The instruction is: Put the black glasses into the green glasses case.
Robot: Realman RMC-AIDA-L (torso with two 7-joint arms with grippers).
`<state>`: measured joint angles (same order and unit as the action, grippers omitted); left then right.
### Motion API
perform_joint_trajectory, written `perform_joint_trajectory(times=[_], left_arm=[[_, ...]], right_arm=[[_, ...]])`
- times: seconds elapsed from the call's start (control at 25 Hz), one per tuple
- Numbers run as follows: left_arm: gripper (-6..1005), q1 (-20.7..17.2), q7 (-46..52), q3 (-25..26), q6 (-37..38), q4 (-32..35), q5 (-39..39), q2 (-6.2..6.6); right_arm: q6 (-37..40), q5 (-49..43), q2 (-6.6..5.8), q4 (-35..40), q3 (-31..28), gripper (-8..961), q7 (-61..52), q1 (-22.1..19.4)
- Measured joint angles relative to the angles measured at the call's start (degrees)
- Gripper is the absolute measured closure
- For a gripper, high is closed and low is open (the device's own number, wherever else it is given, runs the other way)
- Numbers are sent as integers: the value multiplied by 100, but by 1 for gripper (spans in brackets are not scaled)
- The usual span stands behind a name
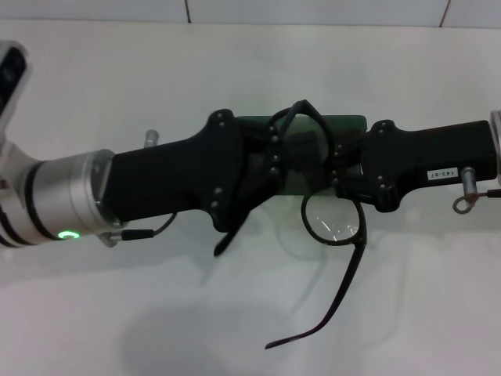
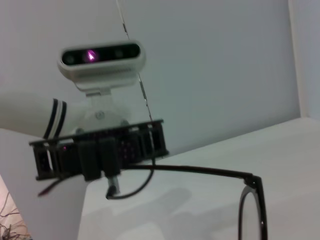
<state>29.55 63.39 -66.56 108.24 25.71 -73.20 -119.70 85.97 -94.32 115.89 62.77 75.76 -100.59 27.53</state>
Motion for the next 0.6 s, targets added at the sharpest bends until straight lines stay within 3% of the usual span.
perform_joint_trajectory(times=[0.6], left_arm=[[964,211,-341,-6,-334,-563,-46,-50]], right_arm=[[235,448,4,-219,10,849,134,109]])
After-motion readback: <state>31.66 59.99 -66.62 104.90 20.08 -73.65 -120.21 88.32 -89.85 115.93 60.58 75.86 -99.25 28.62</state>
